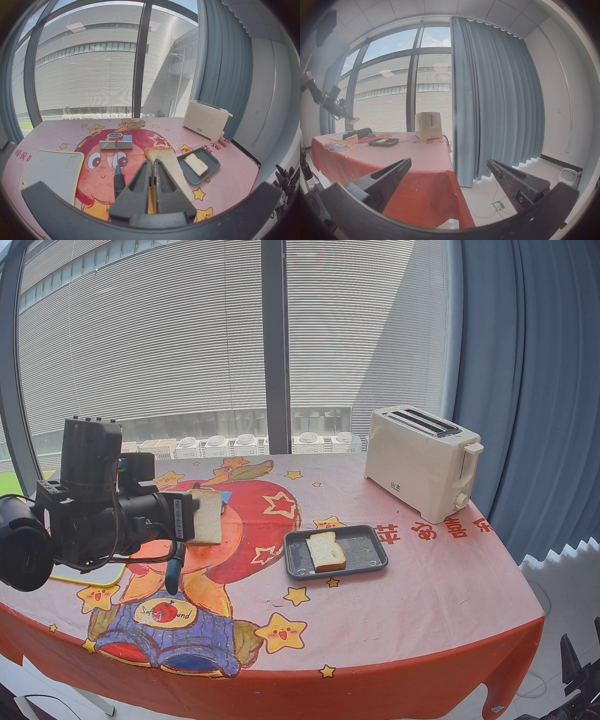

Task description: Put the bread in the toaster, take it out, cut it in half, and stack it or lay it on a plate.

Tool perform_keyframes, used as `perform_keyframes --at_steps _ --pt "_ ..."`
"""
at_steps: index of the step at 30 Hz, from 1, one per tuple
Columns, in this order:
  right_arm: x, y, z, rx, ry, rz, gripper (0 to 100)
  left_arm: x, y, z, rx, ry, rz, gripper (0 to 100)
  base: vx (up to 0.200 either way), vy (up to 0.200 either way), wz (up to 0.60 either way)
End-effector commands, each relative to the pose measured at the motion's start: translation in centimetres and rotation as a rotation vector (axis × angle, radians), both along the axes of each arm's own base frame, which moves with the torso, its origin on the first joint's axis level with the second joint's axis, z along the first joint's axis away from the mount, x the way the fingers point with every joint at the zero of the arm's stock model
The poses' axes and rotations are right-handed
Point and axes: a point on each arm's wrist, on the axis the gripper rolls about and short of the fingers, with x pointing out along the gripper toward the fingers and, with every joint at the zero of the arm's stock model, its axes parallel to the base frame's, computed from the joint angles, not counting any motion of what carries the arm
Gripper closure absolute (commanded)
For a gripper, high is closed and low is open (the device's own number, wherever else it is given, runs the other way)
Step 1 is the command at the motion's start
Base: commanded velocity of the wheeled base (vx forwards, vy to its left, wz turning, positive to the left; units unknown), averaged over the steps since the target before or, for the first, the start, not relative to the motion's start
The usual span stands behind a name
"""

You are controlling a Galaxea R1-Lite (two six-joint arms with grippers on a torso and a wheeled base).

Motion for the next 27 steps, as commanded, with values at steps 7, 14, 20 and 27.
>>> perform_keyframes --at_steps 7,14,20,27 --pt "0.1 0.0 -0.5 0.001 0.015 0.000 0 0.5 -0.6 0.3 -0.003 -0.009 -0.009 100 0.000 0.000 0.00" --pt "0.1 0.0 -0.5 0.001 0.017 0.000 0 0.6 -0.6 0.6 -0.005 -0.020 -0.010 100 0.000 -0.171 0.00" --pt "0.1 0.0 -0.5 0.001 0.017 0.000 0 1.3 -1.0 0.6 -0.011 -0.024 -0.010 100 0.000 -0.100 0.00" --pt "0.1 0.0 -0.5 0.001 0.017 0.000 0 0.8 -2.3 0.7 -0.022 -0.019 -0.053 100 0.000 0.000 0.00"
